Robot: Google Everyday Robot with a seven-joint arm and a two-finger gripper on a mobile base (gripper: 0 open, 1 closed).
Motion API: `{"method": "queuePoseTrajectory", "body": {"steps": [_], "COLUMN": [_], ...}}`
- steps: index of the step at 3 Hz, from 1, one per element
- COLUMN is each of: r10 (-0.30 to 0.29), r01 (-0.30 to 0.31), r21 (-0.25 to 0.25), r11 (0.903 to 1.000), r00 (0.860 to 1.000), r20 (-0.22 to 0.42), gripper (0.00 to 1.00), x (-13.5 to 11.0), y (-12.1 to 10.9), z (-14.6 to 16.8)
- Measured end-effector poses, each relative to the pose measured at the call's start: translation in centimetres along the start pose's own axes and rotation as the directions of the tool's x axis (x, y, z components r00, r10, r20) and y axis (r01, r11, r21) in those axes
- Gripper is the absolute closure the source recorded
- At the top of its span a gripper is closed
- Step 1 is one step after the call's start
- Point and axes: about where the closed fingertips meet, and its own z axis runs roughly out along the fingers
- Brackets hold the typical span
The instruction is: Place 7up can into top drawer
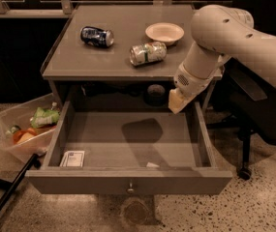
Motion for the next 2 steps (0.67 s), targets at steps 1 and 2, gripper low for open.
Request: {"method": "queuePoseTrajectory", "body": {"steps": [1,2], "r10": [0.010,0.008], "r01": [-0.013,-0.012], "r21": [0.050,0.053], "r11": [0.9987,0.9985], "r00": [0.998,0.997], "r20": [0.063,0.076], "gripper": [0.81,0.58], "x": [-0.73,-1.10], "y": [-0.70,-0.76], "z": [-1.65,-1.62]}}
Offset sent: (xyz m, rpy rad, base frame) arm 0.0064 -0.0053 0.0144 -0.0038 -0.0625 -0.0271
